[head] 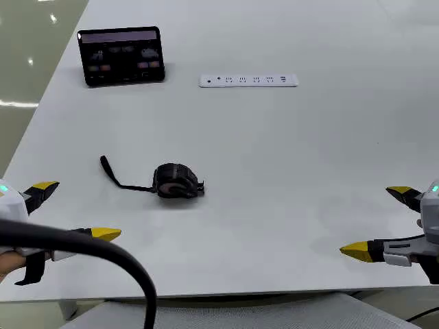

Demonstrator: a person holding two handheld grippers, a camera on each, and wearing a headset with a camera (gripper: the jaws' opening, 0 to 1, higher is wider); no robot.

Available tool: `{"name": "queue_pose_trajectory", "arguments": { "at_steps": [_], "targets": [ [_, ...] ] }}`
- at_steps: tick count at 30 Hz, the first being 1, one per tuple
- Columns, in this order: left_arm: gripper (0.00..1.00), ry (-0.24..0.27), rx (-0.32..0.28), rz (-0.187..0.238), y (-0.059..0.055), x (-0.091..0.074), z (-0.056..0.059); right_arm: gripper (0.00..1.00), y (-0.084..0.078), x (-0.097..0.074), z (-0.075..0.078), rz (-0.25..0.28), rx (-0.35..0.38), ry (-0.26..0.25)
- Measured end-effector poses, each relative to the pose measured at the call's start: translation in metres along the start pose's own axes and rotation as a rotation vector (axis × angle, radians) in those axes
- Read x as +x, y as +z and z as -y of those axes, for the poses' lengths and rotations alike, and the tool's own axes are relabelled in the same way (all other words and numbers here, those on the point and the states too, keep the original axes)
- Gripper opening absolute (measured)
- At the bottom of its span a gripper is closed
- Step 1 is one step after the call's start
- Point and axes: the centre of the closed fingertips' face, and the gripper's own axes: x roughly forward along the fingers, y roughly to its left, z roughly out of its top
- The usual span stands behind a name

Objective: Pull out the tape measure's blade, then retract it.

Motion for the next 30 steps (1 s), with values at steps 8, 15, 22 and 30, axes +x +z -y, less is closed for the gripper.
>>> {"name": "queue_pose_trajectory", "arguments": {
  "at_steps": [8,15,22,30],
  "targets": [
    [1.00,-0.006,-0.001,-0.001,0.001,0.001,0.001,1.00,0.002,0.002,0.001,-0.001,-0.004,0.005],
    [1.00,-0.002,-0.002,-0.004,0.000,-0.001,-0.001,1.00,0.003,0.003,0.002,-0.005,-0.014,0.010],
    [1.00,-0.005,0.006,0.017,0.003,-0.001,0.000,1.00,0.005,0.004,0.004,-0.003,-0.023,0.009],
    [1.00,-0.040,0.026,-0.008,0.003,0.003,-0.001,1.00,0.014,0.008,0.002,0.001,-0.032,0.040]
  ]
}}
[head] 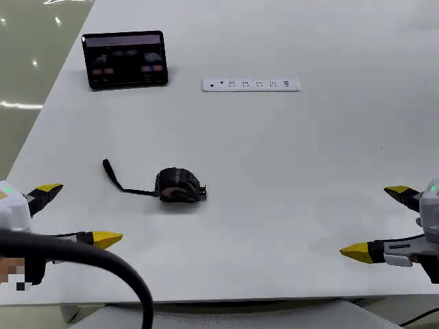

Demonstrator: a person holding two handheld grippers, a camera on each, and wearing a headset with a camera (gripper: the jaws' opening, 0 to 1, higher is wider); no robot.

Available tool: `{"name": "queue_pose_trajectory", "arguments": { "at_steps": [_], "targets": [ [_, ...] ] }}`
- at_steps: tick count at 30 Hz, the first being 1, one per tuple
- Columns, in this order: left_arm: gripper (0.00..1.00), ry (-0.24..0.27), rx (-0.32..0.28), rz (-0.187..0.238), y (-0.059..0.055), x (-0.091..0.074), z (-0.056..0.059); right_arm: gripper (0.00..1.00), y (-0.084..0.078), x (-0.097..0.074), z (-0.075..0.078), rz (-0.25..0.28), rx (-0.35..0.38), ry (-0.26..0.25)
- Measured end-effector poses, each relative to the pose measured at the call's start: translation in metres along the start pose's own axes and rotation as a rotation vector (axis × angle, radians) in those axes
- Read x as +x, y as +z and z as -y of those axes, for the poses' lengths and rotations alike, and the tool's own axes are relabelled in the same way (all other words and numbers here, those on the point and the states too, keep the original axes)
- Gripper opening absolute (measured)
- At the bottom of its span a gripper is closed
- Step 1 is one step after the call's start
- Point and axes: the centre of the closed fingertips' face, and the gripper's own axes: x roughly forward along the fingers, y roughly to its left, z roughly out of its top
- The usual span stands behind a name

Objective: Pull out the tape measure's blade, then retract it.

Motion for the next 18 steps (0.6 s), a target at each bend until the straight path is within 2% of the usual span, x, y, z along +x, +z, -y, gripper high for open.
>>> {"name": "queue_pose_trajectory", "arguments": {
  "at_steps": [2,7,12,16,18],
  "targets": [
    [1.00,-0.019,0.013,-0.001,0.004,0.002,0.001,1.00,0.003,0.002,0.001,-0.003,-0.013,0.004],
    [1.00,-0.077,0.056,-0.006,0.024,0.013,0.003,1.00,0.022,0.010,0.002,0.007,-0.056,0.023],
    [1.00,-0.127,0.138,-0.015,0.043,0.028,0.004,1.00,0.041,0.020,0.002,0.011,-0.096,0.048],
    [1.00,-0.183,0.194,-0.046,0.054,0.041,0.010,1.00,0.058,0.028,0.001,0.025,-0.124,0.066],
    [1.00,-0.205,0.229,-0.078,0.055,0.048,0.012,1.00,0.065,0.035,-0.001,0.026,-0.139,0.080]
  ]
}}
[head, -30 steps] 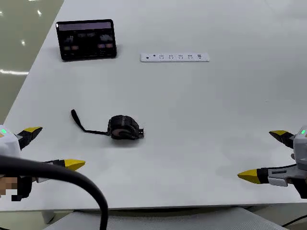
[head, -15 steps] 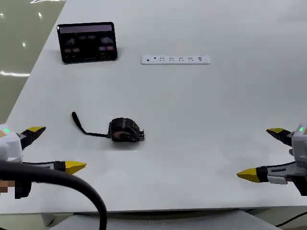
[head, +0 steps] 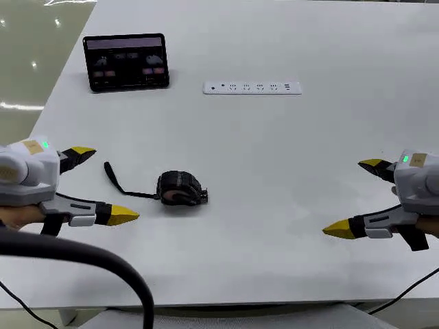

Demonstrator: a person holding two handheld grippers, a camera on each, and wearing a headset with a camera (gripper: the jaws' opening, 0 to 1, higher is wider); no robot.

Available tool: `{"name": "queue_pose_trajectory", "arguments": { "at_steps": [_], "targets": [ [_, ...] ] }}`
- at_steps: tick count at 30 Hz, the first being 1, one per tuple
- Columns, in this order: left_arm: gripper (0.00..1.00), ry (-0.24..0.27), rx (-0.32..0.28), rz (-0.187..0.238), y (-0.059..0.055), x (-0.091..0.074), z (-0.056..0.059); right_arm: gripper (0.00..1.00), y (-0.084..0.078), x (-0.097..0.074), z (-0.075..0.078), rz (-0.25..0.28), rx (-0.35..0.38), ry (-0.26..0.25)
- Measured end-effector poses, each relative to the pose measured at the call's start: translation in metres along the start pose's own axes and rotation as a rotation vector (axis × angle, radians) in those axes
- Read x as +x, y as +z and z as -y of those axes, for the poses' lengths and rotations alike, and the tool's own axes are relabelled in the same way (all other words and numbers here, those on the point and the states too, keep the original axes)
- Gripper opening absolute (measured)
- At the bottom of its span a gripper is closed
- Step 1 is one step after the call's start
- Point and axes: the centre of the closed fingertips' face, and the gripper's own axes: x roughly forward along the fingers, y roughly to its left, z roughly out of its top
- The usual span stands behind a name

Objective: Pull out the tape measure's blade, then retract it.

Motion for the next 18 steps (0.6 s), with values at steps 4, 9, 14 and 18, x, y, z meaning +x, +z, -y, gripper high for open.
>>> {"name": "queue_pose_trajectory", "arguments": {
  "at_steps": [4,9,14,18],
  "targets": [
    [1.00,-0.023,0.037,-0.012,0.009,0.014,-0.002,1.00,0.012,0.015,-0.004,0.007,-0.024,0.030],
    [1.00,-0.072,0.104,-0.040,0.013,0.032,0.004,1.00,0.028,0.039,-0.012,0.013,-0.062,0.074],
    [1.00,-0.120,0.158,-0.082,0.012,0.049,0.009,1.00,0.042,0.062,-0.018,0.019,-0.087,0.112],
    [0.98,-0.156,0.209,-0.112,0.012,0.060,0.011,1.00,0.053,0.078,-0.022,0.023,-0.116,0.140]
  ]
}}
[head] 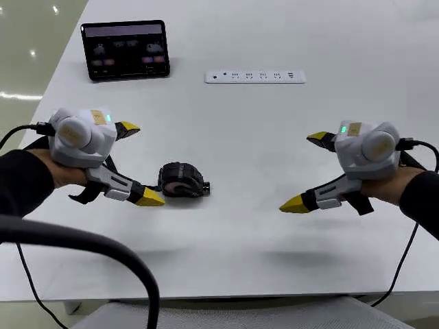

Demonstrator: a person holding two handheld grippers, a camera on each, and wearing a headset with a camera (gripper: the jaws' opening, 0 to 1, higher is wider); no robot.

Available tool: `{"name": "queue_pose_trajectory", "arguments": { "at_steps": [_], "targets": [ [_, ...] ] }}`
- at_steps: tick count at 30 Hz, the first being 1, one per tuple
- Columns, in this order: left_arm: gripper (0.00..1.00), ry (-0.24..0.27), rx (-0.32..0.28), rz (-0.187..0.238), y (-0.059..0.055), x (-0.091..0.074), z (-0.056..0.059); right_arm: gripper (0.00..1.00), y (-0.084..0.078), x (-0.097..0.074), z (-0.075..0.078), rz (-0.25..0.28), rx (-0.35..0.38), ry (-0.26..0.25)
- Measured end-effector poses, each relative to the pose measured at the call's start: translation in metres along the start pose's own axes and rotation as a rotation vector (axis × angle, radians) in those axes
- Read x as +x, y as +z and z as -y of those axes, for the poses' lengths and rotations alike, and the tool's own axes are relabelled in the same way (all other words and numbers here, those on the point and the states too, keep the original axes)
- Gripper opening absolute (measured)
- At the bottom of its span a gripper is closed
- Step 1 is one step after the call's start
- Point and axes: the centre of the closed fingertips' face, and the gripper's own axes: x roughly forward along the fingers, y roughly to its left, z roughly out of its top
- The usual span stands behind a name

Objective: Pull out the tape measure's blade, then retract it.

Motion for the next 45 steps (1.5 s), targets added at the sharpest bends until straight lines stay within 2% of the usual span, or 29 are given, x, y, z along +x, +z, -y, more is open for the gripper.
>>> {"name": "queue_pose_trajectory", "arguments": {
  "at_steps": [3,10,15,18,21,25,26,28,31,32,33,35,36,39,41,45],
  "targets": [
    [0.95,-0.028,0.035,-0.029,0.000,0.008,0.000,1.00,0.009,0.011,-0.002,0.001,-0.023,0.022],
    [0.88,-0.051,0.096,-0.073,0.000,0.024,-0.001,0.98,0.028,0.033,-0.009,-0.008,-0.085,0.065],
    [0.74,-0.075,0.131,-0.106,-0.004,0.035,0.004,0.94,0.036,0.050,-0.017,-0.017,-0.125,0.094],
    [0.66,-0.091,0.149,-0.126,-0.007,0.041,0.006,0.91,0.038,0.060,-0.022,-0.025,-0.135,0.109],
    [0.64,-0.097,0.152,-0.125,-0.006,0.048,0.006,0.88,0.039,0.070,-0.027,-0.033,-0.139,0.122],
    [0.54,-0.122,0.187,-0.160,-0.012,0.061,0.006,0.84,0.035,0.086,-0.031,-0.046,-0.141,0.141],
    [0.52,-0.115,0.196,-0.167,-0.013,0.064,0.004,0.82,0.034,0.088,-0.033,-0.048,-0.142,0.147],
    [0.44,-0.125,0.187,-0.186,-0.016,0.069,0.004,0.79,0.031,0.097,-0.034,-0.056,-0.149,0.161],
    [0.33,-0.175,0.194,-0.220,-0.021,0.070,0.013,0.76,0.032,0.106,-0.035,-0.053,-0.145,0.185],
    [0.30,-0.187,0.232,-0.228,-0.023,0.071,0.015,0.75,0.032,0.110,-0.034,-0.054,-0.143,0.190],
    [0.30,-0.174,0.258,-0.229,-0.023,0.071,0.013,0.73,0.033,0.112,-0.035,-0.056,-0.140,0.195],
    [0.30,-0.175,0.235,-0.235,-0.024,0.071,0.013,0.66,0.034,0.117,-0.035,-0.060,-0.142,0.208],
    [0.30,-0.180,0.251,-0.236,-0.023,0.071,0.013,0.64,0.034,0.119,-0.036,-0.063,-0.144,0.215],
    [0.29,-0.184,0.252,-0.240,-0.024,0.071,0.013,0.62,0.035,0.124,-0.036,-0.067,-0.151,0.223],
    [0.29,-0.197,0.276,-0.239,-0.024,0.071,0.015,0.60,0.036,0.128,-0.036,-0.071,-0.155,0.224],
    [0.29,-0.190,0.249,-0.248,-0.025,0.072,0.013,0.55,0.035,0.135,-0.039,-0.087,-0.160,0.241]
  ]
}}
